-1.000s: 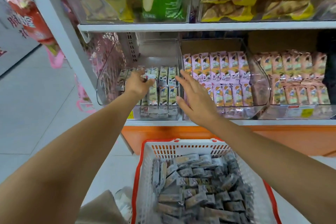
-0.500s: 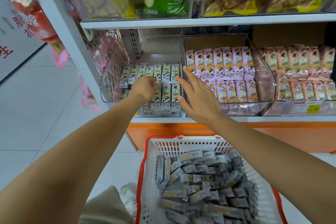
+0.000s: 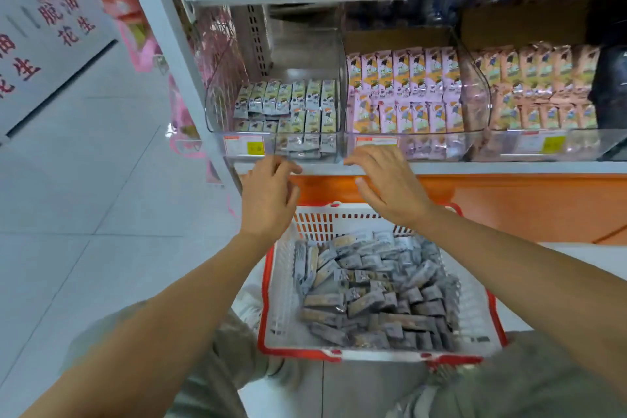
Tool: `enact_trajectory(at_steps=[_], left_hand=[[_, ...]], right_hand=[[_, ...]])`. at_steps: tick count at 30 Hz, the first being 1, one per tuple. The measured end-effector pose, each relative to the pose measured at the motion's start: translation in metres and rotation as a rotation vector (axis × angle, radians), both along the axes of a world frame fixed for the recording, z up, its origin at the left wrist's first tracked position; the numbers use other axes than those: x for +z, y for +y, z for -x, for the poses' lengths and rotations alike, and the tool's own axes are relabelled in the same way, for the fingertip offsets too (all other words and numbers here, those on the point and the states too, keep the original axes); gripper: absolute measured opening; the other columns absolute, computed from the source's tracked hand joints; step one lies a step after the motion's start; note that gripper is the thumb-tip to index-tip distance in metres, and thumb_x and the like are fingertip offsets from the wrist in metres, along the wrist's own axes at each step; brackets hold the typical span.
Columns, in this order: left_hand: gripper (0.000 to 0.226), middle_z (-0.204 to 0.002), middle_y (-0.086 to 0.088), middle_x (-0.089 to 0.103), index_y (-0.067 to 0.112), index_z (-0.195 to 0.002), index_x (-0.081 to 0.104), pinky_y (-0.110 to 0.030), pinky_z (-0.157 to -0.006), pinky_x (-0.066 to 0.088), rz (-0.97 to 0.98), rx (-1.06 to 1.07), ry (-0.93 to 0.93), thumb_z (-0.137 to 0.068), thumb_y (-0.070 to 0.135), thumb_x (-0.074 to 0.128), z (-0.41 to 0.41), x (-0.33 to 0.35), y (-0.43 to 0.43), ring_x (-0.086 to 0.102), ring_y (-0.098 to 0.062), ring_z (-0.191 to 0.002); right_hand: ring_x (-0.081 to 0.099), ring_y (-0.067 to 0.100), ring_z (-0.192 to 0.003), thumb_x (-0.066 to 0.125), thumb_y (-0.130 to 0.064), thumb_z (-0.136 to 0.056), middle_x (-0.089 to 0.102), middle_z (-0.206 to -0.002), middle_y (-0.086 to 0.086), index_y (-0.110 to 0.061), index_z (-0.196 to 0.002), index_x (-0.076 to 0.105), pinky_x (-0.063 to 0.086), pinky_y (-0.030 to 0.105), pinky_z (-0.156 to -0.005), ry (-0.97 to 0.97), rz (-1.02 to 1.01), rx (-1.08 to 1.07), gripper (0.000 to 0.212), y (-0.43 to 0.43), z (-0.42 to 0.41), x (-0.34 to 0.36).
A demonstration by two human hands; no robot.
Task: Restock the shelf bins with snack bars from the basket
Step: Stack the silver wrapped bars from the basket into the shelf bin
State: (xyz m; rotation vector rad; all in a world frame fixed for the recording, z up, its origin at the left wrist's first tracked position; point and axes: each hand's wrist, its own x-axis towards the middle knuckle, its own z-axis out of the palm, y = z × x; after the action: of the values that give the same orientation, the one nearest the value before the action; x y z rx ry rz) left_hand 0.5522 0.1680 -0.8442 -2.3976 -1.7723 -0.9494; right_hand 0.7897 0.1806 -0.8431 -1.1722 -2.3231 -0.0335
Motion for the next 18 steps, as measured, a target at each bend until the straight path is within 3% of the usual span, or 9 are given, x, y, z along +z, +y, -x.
enact_trajectory(at_steps=[3,7,10,11,14,18], left_hand=[[0.03,-0.117,-0.012,0.054,0.013,-0.119,0.06,-0.041,-0.086,0.037,0.259,0.121,0.118,-0.09,0.018,0.056,-0.003,-0.051,-0.036,0.049,-0.033,-0.108],[0.055,-0.148,-0.017,0.031,0.013,-0.143,0.034,-0.044,-0.107,0.03,0.607,0.274,0.273,-0.096,0.036,0.049,-0.007,-0.105,-0.077,0.032,-0.034,-0.133],[0.069,-0.155,-0.018,0.019,0.006,-0.148,0.02,-0.043,-0.113,0.027,0.724,0.312,0.248,-0.095,0.037,0.051,-0.009,-0.13,-0.097,0.025,-0.034,-0.14],[0.072,-0.156,-0.018,0.018,0.004,-0.149,0.017,-0.043,-0.114,0.027,0.742,0.318,0.243,-0.095,0.038,0.051,-0.008,-0.136,-0.102,0.024,-0.033,-0.141],[0.075,-0.157,-0.017,0.015,0.0,-0.15,0.012,-0.044,-0.116,0.025,0.748,0.313,0.262,-0.096,0.039,0.049,-0.007,-0.148,-0.111,0.017,-0.033,-0.145],[0.072,-0.16,-0.016,0.004,0.001,-0.151,0.008,-0.045,-0.118,0.017,0.757,0.297,0.286,-0.099,0.037,0.042,-0.005,-0.151,-0.113,0.004,-0.032,-0.148]], right_hand=[[0.055,0.026,-0.106,0.044,-0.022,-0.097,0.059,-0.119,0.007,-0.01,-0.121,0.058,0.036,0.038,-0.092,-0.059,0.217,-0.037,0.03,-0.034,-0.013,-0.043],[0.057,0.023,-0.092,0.043,-0.028,-0.102,0.047,-0.138,0.008,-0.015,-0.137,0.046,0.046,0.035,-0.083,-0.386,0.816,-0.171,0.037,-0.072,-0.022,-0.098],[0.054,0.029,-0.116,0.046,-0.031,-0.102,0.04,-0.148,0.014,-0.011,-0.142,0.041,0.047,0.04,-0.095,-0.555,1.123,-0.188,0.045,-0.095,-0.02,-0.14],[0.052,0.032,-0.121,0.046,-0.031,-0.102,0.043,-0.145,0.017,-0.008,-0.14,0.044,0.046,0.04,-0.096,-0.581,1.172,-0.181,0.045,-0.102,-0.018,-0.151],[0.058,0.03,-0.106,0.046,-0.029,-0.101,0.057,-0.128,0.016,-0.006,-0.133,0.051,0.045,0.034,-0.077,-0.615,1.247,-0.219,0.039,-0.118,-0.012,-0.178],[0.061,0.027,-0.102,0.052,-0.023,-0.097,0.062,-0.119,0.012,-0.008,-0.121,0.059,0.049,0.032,-0.076,-0.718,1.225,-0.267,0.03,-0.122,-0.014,-0.203]])
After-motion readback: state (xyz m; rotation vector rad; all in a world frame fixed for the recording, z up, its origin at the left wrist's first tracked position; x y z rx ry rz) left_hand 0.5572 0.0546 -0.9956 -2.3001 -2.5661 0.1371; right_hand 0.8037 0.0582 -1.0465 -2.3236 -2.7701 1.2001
